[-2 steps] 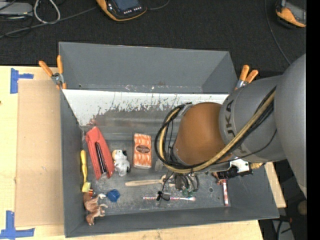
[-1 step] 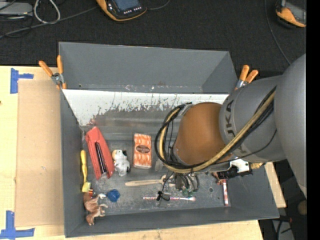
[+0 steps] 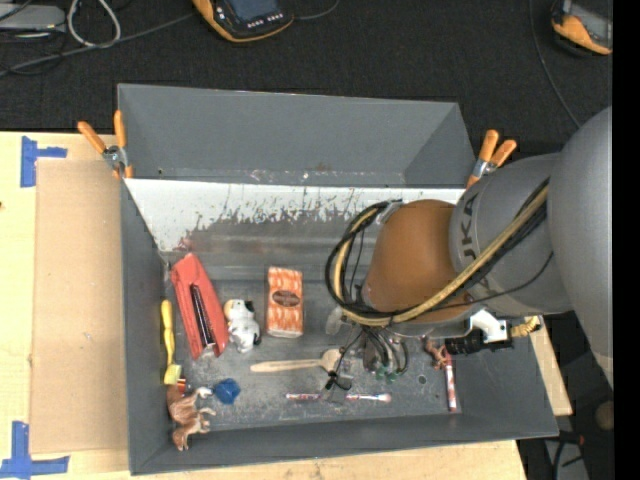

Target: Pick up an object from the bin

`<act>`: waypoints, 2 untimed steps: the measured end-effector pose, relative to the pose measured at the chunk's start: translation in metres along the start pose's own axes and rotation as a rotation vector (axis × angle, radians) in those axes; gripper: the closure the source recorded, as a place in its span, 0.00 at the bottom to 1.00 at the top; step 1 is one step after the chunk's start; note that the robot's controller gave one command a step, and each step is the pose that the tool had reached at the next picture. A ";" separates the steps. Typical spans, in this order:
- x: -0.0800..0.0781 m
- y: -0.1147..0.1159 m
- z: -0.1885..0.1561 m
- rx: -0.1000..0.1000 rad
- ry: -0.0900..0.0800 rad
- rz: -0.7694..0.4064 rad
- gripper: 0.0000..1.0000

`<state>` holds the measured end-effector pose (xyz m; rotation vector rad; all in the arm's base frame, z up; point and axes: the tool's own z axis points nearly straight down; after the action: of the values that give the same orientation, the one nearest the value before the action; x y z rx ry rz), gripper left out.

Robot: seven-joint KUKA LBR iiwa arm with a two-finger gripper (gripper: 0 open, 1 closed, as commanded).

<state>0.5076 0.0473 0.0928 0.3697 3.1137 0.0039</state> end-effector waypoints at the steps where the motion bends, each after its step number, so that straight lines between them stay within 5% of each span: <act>1: -0.023 -0.022 0.023 -0.002 -0.001 -0.017 1.00; 2: -0.023 -0.022 0.023 -0.002 -0.001 -0.016 1.00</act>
Offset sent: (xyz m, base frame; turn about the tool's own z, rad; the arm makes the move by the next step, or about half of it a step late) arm 0.0000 0.0000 0.0000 0.0000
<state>0.5249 0.0203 0.0696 0.3444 3.1149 0.0071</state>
